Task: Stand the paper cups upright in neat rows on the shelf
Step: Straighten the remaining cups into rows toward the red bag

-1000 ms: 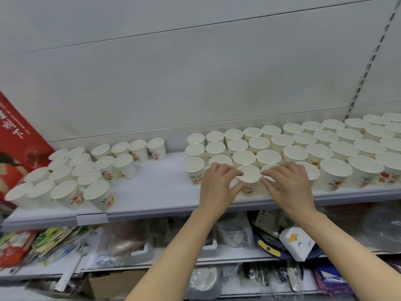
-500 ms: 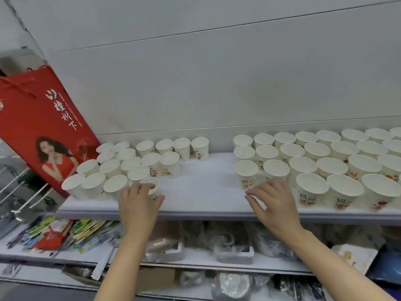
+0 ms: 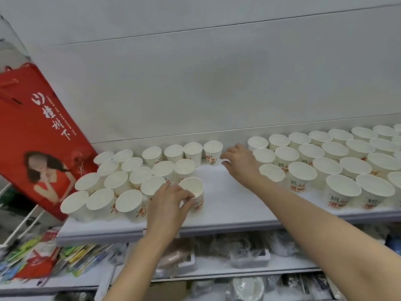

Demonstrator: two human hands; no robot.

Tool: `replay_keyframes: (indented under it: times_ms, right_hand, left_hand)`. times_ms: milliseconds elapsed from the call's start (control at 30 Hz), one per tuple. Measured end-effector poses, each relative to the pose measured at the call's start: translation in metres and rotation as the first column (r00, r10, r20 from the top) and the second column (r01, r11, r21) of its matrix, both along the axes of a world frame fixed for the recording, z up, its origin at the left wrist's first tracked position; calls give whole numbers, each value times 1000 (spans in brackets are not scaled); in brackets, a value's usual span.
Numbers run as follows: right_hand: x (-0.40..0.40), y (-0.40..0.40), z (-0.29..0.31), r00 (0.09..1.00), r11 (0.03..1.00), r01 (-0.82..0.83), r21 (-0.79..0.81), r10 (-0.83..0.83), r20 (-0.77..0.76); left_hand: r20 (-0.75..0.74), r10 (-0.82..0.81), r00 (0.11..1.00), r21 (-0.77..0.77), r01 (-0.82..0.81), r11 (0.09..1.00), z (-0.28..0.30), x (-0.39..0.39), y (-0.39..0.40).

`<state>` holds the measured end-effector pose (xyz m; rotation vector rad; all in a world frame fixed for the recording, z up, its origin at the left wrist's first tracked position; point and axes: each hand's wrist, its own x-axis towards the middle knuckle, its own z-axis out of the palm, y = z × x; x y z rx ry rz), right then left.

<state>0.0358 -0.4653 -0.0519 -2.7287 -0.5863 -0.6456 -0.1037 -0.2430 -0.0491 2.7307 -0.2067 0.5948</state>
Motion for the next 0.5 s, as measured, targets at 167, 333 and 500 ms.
replay_keyframes:
  times_ms: [167, 333, 500]
  right_hand:
    - [34, 28, 3, 998, 996, -4, -87, -2, -69]
    - [53, 36, -1, 996, 988, -39, -148, 26, -87]
    - [69, 29, -3, 997, 990, 3, -141, -14, -77]
  left_hand:
    - [-22, -27, 999, -17, 27, 999, 0, 10, 0]
    - [-47, -8, 999, -52, 6, 999, -4, 18, -5]
    - [-61, 14, 998, -53, -17, 998, -7, 29, -19]
